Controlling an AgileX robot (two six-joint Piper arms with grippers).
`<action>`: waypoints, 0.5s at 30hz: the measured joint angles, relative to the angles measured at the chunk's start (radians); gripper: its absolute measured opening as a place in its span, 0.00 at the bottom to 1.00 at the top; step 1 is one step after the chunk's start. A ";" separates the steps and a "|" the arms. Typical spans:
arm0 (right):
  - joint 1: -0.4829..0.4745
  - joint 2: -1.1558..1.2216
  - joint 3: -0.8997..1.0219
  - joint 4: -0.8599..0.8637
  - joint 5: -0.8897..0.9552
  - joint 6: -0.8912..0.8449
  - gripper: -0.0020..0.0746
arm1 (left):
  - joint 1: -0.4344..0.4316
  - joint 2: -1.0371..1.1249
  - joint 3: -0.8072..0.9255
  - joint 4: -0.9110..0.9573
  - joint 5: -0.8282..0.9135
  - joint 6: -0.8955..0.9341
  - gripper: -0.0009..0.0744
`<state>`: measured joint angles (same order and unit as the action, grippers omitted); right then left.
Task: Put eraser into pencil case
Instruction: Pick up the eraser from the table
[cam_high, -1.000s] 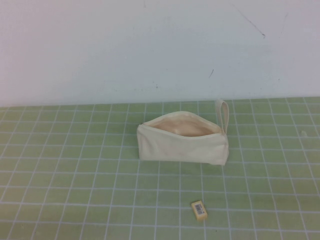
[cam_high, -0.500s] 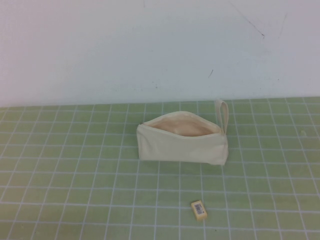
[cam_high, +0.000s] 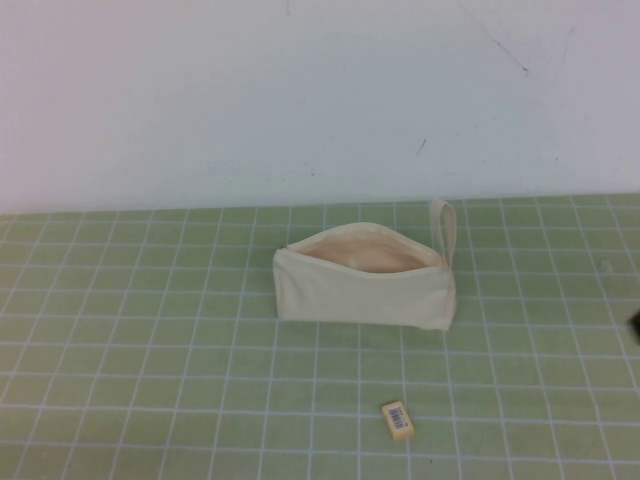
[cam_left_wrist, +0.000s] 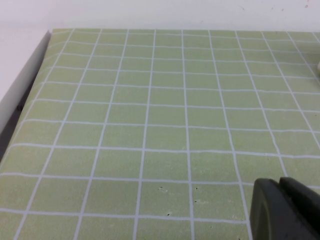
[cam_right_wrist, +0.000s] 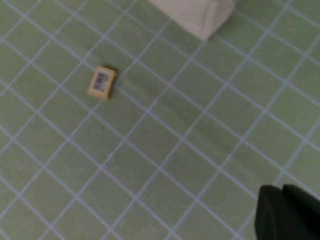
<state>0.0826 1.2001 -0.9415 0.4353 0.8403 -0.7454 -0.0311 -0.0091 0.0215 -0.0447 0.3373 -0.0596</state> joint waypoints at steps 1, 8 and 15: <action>0.041 0.037 0.000 0.000 -0.019 0.010 0.03 | 0.000 0.000 0.000 0.002 0.000 0.000 0.01; 0.343 0.241 -0.001 0.006 -0.209 0.098 0.03 | 0.000 0.000 0.000 0.002 0.000 0.000 0.01; 0.543 0.416 -0.027 -0.116 -0.251 0.208 0.03 | 0.000 0.000 0.000 0.002 0.000 0.000 0.01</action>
<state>0.6252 1.6158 -0.9682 0.3195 0.5890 -0.5372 -0.0311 -0.0091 0.0215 -0.0430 0.3373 -0.0596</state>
